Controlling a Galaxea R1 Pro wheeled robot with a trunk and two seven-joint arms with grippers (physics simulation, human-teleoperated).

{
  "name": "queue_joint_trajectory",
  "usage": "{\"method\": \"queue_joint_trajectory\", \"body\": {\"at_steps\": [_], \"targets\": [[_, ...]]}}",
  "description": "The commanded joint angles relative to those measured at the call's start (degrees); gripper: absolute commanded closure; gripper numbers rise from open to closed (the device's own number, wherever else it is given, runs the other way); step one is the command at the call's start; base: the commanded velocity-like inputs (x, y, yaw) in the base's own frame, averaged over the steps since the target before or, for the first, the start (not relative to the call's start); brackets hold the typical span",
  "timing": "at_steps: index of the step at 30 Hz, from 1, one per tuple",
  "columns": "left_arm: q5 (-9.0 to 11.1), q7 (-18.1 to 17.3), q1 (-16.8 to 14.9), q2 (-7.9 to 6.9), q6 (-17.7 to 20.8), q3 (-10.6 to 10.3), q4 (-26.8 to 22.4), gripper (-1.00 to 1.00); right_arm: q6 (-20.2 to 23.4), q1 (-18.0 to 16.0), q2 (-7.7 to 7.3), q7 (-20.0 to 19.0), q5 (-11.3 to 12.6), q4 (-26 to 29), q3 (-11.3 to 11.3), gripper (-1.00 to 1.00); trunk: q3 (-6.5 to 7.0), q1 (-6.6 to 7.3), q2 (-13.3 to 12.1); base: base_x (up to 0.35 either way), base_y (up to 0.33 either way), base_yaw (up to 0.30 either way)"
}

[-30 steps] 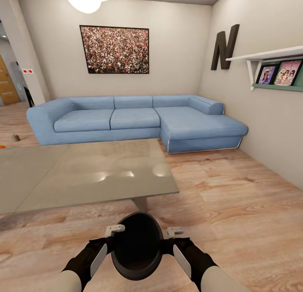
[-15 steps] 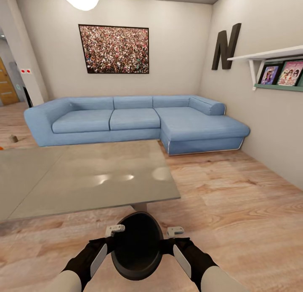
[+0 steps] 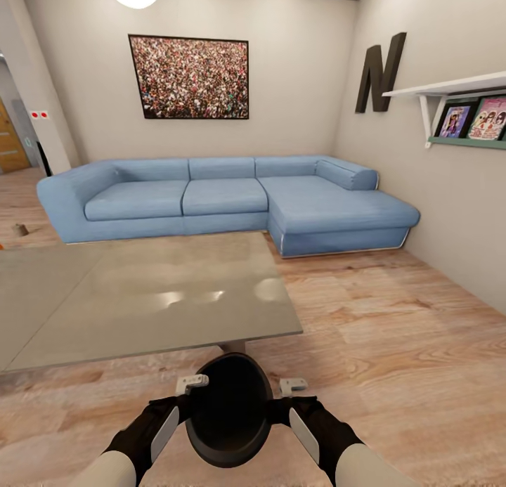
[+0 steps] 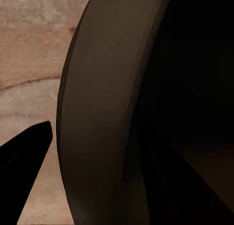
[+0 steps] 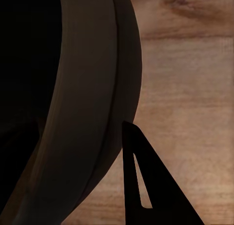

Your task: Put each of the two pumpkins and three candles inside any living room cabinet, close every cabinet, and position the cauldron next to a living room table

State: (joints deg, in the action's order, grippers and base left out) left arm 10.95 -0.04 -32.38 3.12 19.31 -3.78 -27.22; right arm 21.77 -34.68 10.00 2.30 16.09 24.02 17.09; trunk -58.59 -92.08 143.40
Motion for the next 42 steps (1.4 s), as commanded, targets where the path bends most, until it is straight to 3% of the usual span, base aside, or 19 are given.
{"method": "queue_joint_trajectory", "body": {"at_steps": [1, 24, 42], "targets": [[0.83, 0.13, -0.05, -0.05, 0.29, -0.09, -0.24, 1.0, 0.23, -0.03, 0.0, 0.33, -0.01, 0.06, 0.14, 1.0, -0.27, 0.0, 0.05, 0.0, 0.0, 0.0], [0.83, 0.13, -0.05, -0.05, 0.29, -0.09, -0.21, 1.0, 0.24, -0.03, 0.0, 0.33, -0.01, 0.06, 0.14, 1.0, -5.37, -0.59, 0.36, 0.0, 0.0, 0.0], [0.83, 0.13, -0.05, -0.05, 0.29, -0.09, -0.29, 1.0, 0.28, -0.03, 0.0, 0.33, -0.01, 0.06, 0.14, 1.0, -5.37, -0.59, 0.36, 0.038, 0.0, 0.0]]}}
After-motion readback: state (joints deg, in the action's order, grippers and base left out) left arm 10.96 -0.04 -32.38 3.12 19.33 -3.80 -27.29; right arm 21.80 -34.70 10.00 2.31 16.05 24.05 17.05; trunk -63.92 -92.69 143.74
